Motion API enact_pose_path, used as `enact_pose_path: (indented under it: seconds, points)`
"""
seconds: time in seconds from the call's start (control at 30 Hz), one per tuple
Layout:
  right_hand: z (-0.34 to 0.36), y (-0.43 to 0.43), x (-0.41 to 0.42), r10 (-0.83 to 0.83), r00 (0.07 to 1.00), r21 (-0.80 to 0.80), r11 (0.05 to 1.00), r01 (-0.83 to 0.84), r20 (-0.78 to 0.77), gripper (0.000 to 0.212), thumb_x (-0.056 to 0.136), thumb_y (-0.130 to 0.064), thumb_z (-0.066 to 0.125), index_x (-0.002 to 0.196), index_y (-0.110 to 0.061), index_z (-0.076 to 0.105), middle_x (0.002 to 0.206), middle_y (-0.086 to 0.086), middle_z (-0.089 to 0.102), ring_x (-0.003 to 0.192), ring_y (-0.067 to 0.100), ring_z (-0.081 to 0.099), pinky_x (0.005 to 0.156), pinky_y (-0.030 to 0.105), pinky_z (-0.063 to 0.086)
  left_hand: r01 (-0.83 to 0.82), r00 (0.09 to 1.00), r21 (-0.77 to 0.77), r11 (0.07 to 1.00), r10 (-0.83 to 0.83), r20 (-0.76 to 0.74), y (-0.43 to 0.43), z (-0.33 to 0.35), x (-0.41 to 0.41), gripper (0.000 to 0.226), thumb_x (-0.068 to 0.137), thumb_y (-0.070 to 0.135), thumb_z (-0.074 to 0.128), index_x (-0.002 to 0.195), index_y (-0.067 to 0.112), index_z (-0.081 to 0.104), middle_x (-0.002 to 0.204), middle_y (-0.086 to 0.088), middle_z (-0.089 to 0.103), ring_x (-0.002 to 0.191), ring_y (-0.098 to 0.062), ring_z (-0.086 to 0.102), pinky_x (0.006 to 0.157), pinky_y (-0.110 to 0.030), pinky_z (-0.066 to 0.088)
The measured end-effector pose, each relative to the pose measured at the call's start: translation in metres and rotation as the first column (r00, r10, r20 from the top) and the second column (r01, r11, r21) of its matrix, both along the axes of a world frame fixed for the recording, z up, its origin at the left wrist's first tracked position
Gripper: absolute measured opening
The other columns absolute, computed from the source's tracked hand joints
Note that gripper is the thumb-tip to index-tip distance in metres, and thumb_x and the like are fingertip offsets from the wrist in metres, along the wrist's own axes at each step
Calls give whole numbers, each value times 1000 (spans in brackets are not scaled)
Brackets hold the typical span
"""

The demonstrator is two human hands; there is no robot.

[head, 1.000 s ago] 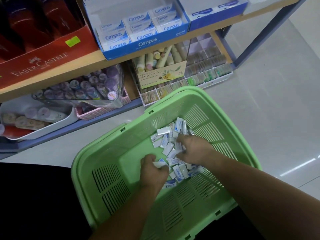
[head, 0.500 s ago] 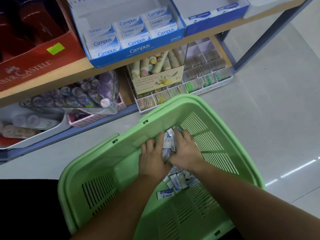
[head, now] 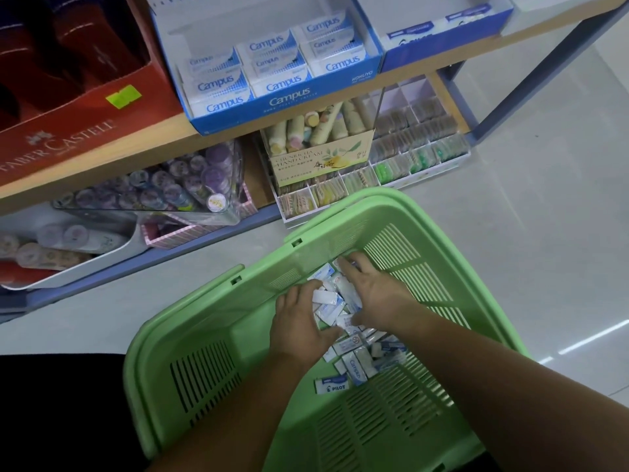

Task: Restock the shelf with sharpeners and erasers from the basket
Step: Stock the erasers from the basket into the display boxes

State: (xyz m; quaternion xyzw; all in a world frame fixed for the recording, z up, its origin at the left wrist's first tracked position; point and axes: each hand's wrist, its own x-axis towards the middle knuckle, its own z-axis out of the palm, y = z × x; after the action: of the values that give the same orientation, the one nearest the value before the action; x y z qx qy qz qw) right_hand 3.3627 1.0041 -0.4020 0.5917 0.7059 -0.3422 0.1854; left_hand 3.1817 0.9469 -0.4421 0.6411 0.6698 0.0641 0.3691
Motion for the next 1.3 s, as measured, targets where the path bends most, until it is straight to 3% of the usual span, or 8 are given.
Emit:
enact_pose_path:
  seconds: [0.3,0.5,0.6,0.83,0.93,1.0,1.13,1.3]
  points:
    - [-8,5,-10,-141,990,-27,990,141,7,91,72,-23,90,146,-24,37,145,0,23,99,30,67,93,38,56,-240,959,-170,956,260,108,9,-4,15,87,70,34,91,142,36,42,136,-1,43,121,-26,48,100,-41,48]
    - [-10,9,-1,-230,967,-26,973,229,-109,64,79,-9,74,136,-25,51,138,-4,34,97,28,65,85,33,54,-300,919,-280,912,355,172,12,-2,19,82,72,19,92,135,31,41,132,1,51,103,-21,57,88,-31,51]
    - [-11,7,1,-297,937,-56,955,292,-185,63,77,-7,71,134,-27,54,135,-7,36,98,26,65,81,27,51,-333,916,-266,905,377,137,9,-3,22,78,68,30,92,122,38,36,119,-2,60,104,-24,63,86,-40,57]
    - [0,-1,0,-531,762,-211,847,488,-370,47,75,-3,78,114,-26,64,121,-7,36,90,13,57,64,17,48,-400,898,-319,859,436,49,18,6,31,72,69,56,87,115,30,38,108,-6,62,88,-24,61,67,-31,48]
    - [9,2,-4,-661,611,-326,749,577,-436,45,74,11,73,105,-23,69,117,2,51,80,11,60,54,11,45,-367,908,-311,876,410,84,18,3,26,68,75,45,87,122,24,42,115,-6,67,90,-21,62,70,-29,48]
    - [19,7,-4,-741,528,-430,672,604,-416,46,79,14,64,106,-22,71,105,7,67,74,14,64,55,20,52,-275,946,-298,914,313,89,16,1,20,80,77,45,86,139,22,41,131,-7,62,110,-24,60,85,-34,52]
    - [25,13,0,-777,527,-469,628,621,-343,55,77,18,51,102,-27,71,98,9,71,79,21,65,63,31,53,-136,981,-289,948,169,94,19,2,12,88,83,40,81,154,19,33,150,-7,49,138,-28,46,106,-40,47]
    - [28,11,4,-765,605,-425,634,646,-223,44,76,11,53,95,-27,65,101,5,64,78,20,60,65,26,48,-154,982,-318,935,180,53,21,5,9,60,78,38,81,121,24,41,120,-7,60,104,-29,61,83,-38,55]
